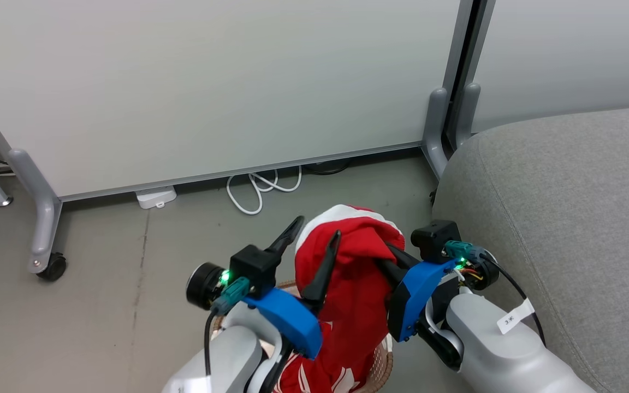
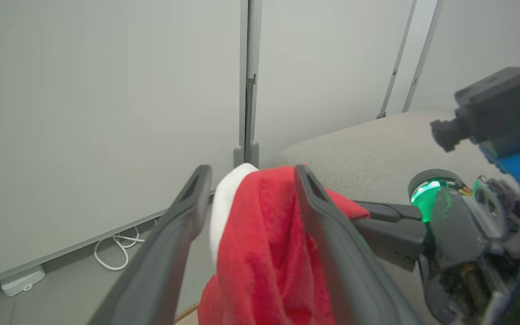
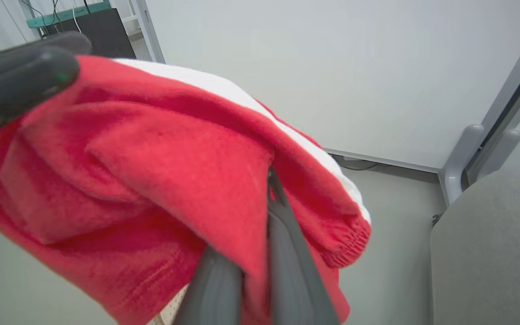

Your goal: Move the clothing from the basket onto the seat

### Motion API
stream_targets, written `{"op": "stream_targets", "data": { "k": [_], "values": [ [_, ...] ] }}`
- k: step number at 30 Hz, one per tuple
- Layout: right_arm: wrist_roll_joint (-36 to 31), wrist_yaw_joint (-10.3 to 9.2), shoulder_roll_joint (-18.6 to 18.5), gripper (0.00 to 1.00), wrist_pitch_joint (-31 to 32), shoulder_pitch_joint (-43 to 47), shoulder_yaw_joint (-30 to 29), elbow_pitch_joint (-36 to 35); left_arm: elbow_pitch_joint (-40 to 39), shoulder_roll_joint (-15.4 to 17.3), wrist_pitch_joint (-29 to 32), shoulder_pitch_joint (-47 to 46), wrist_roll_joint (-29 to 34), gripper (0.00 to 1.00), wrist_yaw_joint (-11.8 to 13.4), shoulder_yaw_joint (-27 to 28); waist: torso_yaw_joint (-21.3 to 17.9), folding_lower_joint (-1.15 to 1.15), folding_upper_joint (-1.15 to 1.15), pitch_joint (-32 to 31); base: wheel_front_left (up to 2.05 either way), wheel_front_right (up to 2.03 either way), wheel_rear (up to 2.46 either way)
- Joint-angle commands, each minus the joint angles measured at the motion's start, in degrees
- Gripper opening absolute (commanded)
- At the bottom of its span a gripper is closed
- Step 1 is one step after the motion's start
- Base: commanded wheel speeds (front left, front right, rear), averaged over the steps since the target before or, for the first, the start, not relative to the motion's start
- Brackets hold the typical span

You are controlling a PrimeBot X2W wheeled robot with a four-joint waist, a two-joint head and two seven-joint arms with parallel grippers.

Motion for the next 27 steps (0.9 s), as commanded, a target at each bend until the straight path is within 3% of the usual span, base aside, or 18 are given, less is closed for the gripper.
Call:
{"op": "stream_targets", "data": {
  "k": [1, 12, 20, 27],
  "values": [
    [0.22, 0.01, -0.29, 0.0, -0.31, -0.45, 0.04, -0.12, -0.66, 0.58, -0.23, 1.46, 0.83, 1.0, 0.14, 0.81, -0.01, 0.0, 0.0, 0.05, 0.0, 0.0, 0.0],
    [-0.17, 0.01, -0.81, 0.0, -0.34, -0.27, -0.8, -1.22, -9.22, 3.15, -0.27, 12.49, 11.4, 1.0, -1.24, 13.07, -0.44, 0.0, 0.0, 0.22, 0.0, 0.0, 0.0],
    [-0.68, 0.01, -1.22, 0.0, -0.35, -0.02, -1.2, -1.63, -13.04, 0.86, -0.28, 19.26, 18.17, 1.0, -4.5, 22.81, -0.83, 0.0, 0.0, 0.22, 0.0, 0.0, 0.0],
    [-0.72, 0.01, -1.33, 0.0, -0.35, 0.33, -1.4, -1.71, -12.24, -1.64, -0.28, 21.49, 21.54, 1.0, -7.04, 27.68, -1.34, 0.0, 0.0, 0.15, 0.0, 0.0, 0.0]
  ]
}}
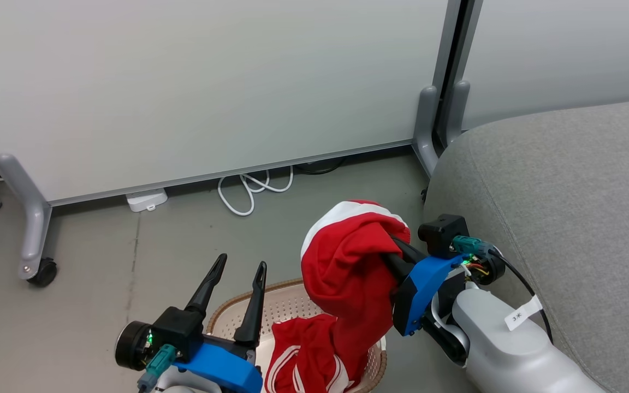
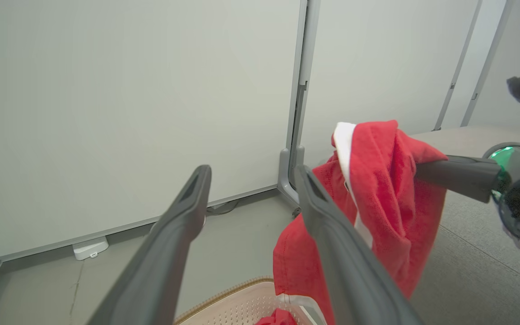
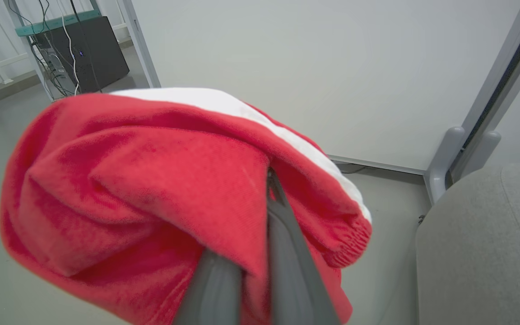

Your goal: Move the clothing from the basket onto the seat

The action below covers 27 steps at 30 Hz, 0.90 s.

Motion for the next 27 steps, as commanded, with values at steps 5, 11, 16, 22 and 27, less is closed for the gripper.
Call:
{"op": "stream_targets", "data": {
  "k": [5, 11, 16, 22, 27],
  "values": [
    [-0.2, 0.01, -0.28, 0.0, -0.32, 0.34, -0.3, -0.64, 0.5, -1.15, -0.28, 0.79, 1.7, 1.0, -1.19, 2.5, -1.89, 0.0, 0.0, 0.29, 0.0, 0.0, 0.0],
    [-0.06, 0.01, -0.12, 0.0, -0.33, -0.01, 0.15, -1.12, 0.71, -2.04, -0.27, 0.85, 2.66, 1.0, -2.1, 3.99, -6.02, 0.0, 0.0, 0.58, 0.0, 0.0, 0.0],
    [-0.08, 0.01, -0.38, 0.0, -0.33, -0.38, 0.03, -1.53, 0.8, -2.53, -0.26, 0.4, 2.96, 1.0, -2.38, 4.49, -10.05, 0.0, 0.0, 0.87, 0.0, 0.0, 0.0],
    [-0.28, 0.01, -0.42, 0.0, -0.33, 0.28, 0.17, -2.45, 0.56, -2.85, -0.26, 0.32, 3.34, 1.0, -2.65, 4.94, -15.53, 0.0, 0.0, 1.51, 0.0, 0.0, 0.0],
    [-0.26, 0.01, -0.48, 0.0, -0.32, 0.7, -0.04, -3.02, 0.52, -2.97, -0.22, 0.37, 3.46, 1.0, -2.68, 4.71, -20.01, 0.0, 0.0, 2.13, 0.0, 0.0, 0.0]
  ]
}}
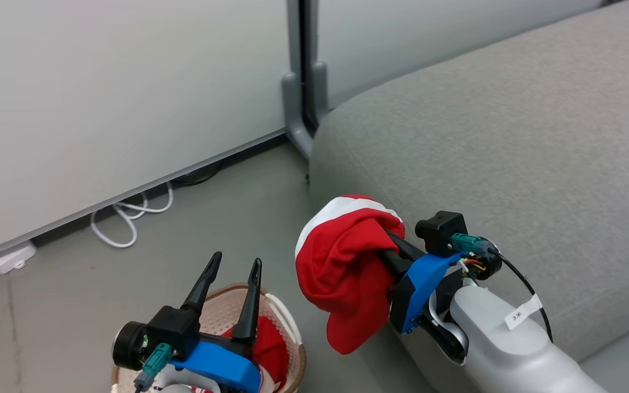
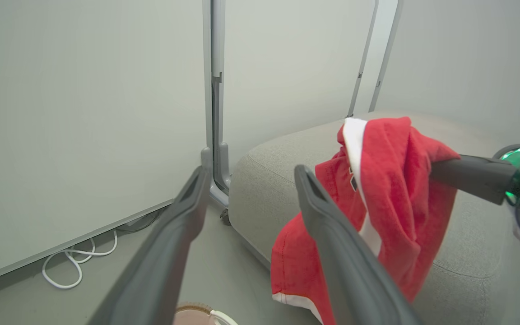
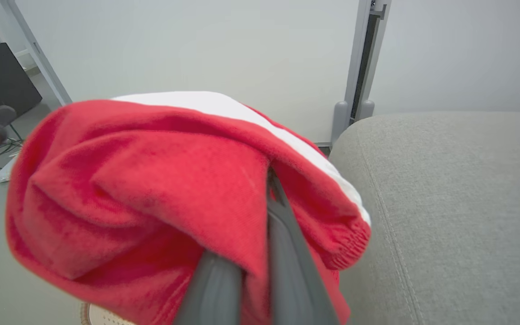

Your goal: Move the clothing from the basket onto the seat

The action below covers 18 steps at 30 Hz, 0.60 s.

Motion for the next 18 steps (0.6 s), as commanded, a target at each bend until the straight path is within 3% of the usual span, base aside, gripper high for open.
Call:
{"op": "stream_targets", "data": {
  "k": [1, 12, 18],
  "values": [
    [0.17, 0.01, -0.01, 0.0, -0.31, 0.67, -0.14, -0.43, -0.16, 0.01, -0.16, -0.31, 0.2, 1.0, -0.36, -0.25, -3.17, 0.0, 0.0, 0.73, 0.0, 0.0, 0.0],
    [-0.55, 0.01, 0.17, 0.0, -0.31, 1.68, -1.36, -1.78, -0.14, 0.81, -0.15, -0.86, -0.41, 1.0, -0.24, -1.25, -10.44, 0.0, 0.0, 1.76, 0.0, 0.0, 0.0],
    [-1.75, 0.01, -0.75, 0.0, -0.31, 2.29, -3.88, -2.44, 0.67, 1.3, -0.15, -2.59, -0.89, 1.0, -0.24, -3.6, -11.44, 0.0, 0.0, 3.05, 0.0, 0.0, 0.0]
  ]
}}
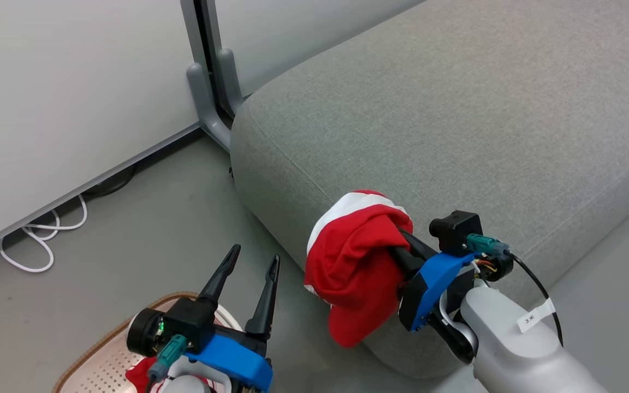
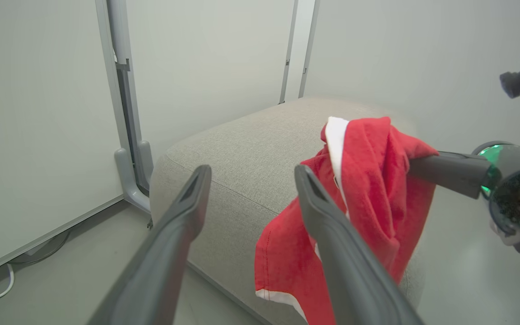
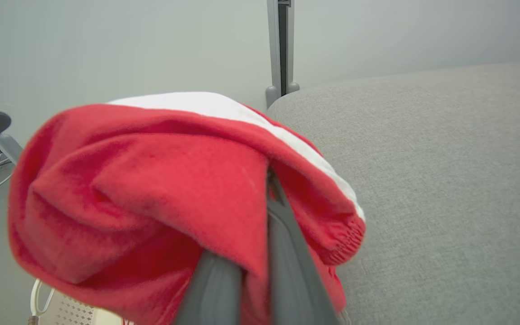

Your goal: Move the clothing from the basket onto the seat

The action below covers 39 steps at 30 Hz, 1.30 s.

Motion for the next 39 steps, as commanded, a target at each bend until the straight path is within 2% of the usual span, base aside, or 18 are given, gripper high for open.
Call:
{"op": "stream_targets", "data": {
  "k": [1, 13, 17, 21, 25, 31, 39],
  "values": [
    [-0.39, 0.01, -0.01, 0.0, -0.3, 0.54, -0.32, -0.44, 0.19, 0.45, -0.15, -0.8, -0.42, 1.0, -0.05, -0.23, -0.14, 0.0, 0.0, 0.26, 0.0, 0.0, 0.0],
    [-2.49, 0.01, 0.59, 0.0, -0.3, 1.25, -3.87, -1.43, 0.36, 1.71, -0.15, -2.37, -0.76, 1.0, -0.04, -1.26, -0.31, 0.0, 0.0, 2.14, 0.0, 0.0, 0.0],
    [-0.98, 0.01, 0.64, 0.0, -0.2, -1.98, -4.7, -1.56, -0.64, 1.97, -0.15, -2.6, -0.32, 1.0, -0.04, -0.5, -0.4, 0.0, 0.0, 4.09, 0.0, 0.0, 0.0],
    [2.18, 0.01, -1.17, 0.0, -0.05, -8.07, -7.88, -1.55, -2.46, 2.8, -0.15, -3.9, 0.93, 1.0, -0.05, -1.08, 0.79, 0.0, 0.0, 8.61, 0.0, 0.0, 0.0],
    [5.65, 0.01, -4.36, 0.0, 0.8, -14.18, -11.6, -1.52, -4.19, 4.24, -0.15, -6.17, 1.7, 1.0, -0.05, -2.21, 2.56, 0.0, 0.0, 13.68, 0.0, 0.0, 0.0],
    [8.73, 0.01, -11.29, 0.0, 1.41, -23.04, -16.68, -1.01, -6.01, 7.83, -0.15, -10.14, 3.08, 1.0, -0.05, -2.62, 5.66, 0.0, 0.0, 22.86, 0.0, 0.0, 0.0],
    [10.71, 0.01, -19.81, 0.0, 0.08, -28.95, -24.56, -1.74, -9.02, 11.54, 0.17, -14.23, 4.82, 1.0, 0.04, -1.95, 9.58, 0.0, 0.0, 32.28, 0.0, 0.0, 0.0]
  ]
}}
